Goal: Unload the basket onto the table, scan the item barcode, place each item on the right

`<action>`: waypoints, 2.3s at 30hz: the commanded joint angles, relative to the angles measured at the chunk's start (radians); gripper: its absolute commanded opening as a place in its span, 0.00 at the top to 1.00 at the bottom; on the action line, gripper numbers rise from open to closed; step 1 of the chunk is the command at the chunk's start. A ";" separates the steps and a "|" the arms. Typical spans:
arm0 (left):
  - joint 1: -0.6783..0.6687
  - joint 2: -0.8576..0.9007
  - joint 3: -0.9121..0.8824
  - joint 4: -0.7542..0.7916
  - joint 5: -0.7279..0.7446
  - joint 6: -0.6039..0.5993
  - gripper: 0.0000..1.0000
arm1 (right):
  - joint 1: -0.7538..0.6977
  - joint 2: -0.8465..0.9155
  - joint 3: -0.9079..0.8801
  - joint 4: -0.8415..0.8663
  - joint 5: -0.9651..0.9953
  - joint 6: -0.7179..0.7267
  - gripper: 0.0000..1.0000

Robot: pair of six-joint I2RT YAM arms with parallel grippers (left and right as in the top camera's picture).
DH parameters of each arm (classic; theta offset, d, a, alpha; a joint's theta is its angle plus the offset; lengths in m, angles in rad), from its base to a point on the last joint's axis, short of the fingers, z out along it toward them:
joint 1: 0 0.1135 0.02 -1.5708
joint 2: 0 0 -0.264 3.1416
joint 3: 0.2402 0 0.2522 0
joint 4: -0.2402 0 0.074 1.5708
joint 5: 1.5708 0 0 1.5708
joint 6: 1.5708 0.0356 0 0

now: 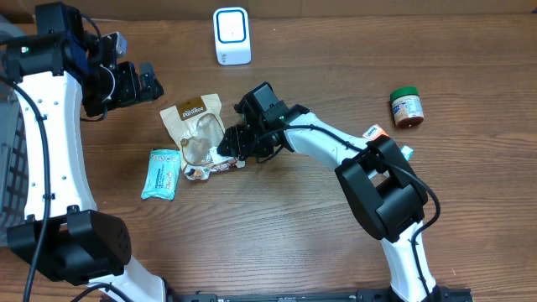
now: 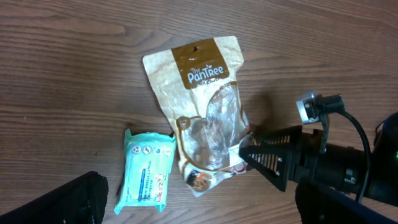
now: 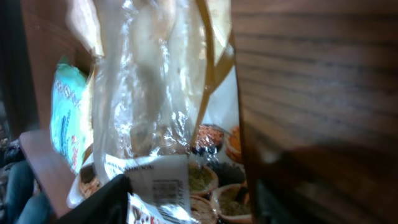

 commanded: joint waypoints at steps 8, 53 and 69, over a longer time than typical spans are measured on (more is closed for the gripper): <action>-0.013 -0.024 0.005 0.001 0.001 0.019 0.01 | 0.000 0.022 0.006 0.008 -0.078 0.006 0.95; -0.013 -0.024 0.005 0.001 0.001 0.019 0.01 | 0.184 -0.048 0.094 -0.169 0.412 -0.050 0.88; -0.013 -0.024 0.005 0.001 0.001 0.019 0.00 | 0.018 -0.143 0.201 -0.179 0.117 -0.089 0.73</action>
